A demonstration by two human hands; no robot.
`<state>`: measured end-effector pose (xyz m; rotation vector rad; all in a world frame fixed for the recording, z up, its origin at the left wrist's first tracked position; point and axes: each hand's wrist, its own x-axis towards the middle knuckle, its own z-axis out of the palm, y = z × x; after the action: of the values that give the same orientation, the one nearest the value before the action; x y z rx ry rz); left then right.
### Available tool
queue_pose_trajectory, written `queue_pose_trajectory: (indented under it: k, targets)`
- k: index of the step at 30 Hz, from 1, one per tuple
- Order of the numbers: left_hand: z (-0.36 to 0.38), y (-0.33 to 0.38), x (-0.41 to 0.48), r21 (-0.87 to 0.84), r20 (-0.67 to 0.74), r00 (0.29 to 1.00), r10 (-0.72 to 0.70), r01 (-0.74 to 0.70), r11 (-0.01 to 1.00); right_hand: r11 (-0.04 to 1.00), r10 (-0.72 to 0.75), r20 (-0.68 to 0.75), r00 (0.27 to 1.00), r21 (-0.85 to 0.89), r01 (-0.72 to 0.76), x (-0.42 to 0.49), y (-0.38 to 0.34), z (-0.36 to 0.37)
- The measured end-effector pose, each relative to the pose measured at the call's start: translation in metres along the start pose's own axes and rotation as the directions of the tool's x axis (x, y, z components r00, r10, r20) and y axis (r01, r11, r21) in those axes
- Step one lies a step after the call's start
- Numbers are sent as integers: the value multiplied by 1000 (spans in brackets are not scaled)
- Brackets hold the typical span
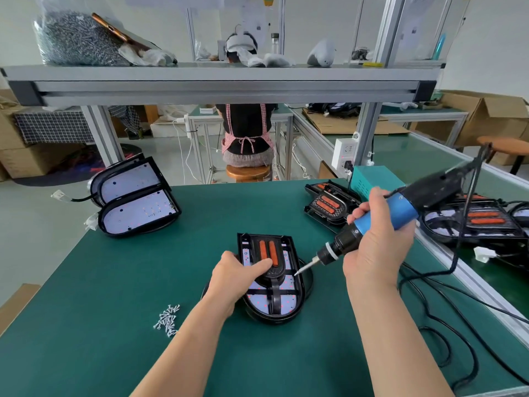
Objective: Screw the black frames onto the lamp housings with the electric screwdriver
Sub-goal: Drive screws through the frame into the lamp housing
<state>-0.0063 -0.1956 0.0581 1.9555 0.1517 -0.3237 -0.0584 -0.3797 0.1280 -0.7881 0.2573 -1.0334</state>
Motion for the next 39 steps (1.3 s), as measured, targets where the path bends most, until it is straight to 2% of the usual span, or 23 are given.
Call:
queue_pose_trajectory:
  k: [3, 6, 16, 29, 39]
  targets:
    - [0, -3, -3, -26, 87, 996, 10, -8, 1000, 992, -117, 61, 991, -35, 119, 8, 1, 14]
    - [6, -12, -6, -17, 114, 990, 80, -78, 997, 983, -163, 84, 983, -72, 169, 18, 9, 28]
    - [7, -17, -5, -104, 132, 988, 74, -60, 993, 962, -88, 233, 969, -232, 143, 39, 59, 45]
    - [6, -19, -4, -121, 148, 985, 87, -69, 990, 952, -19, 262, 965, -290, 98, 39, 82, 41]
    - [7, -18, -7, -154, 158, 984, 78, -53, 987, 911, -31, 341, 940, -377, 167, 38, 87, 47]
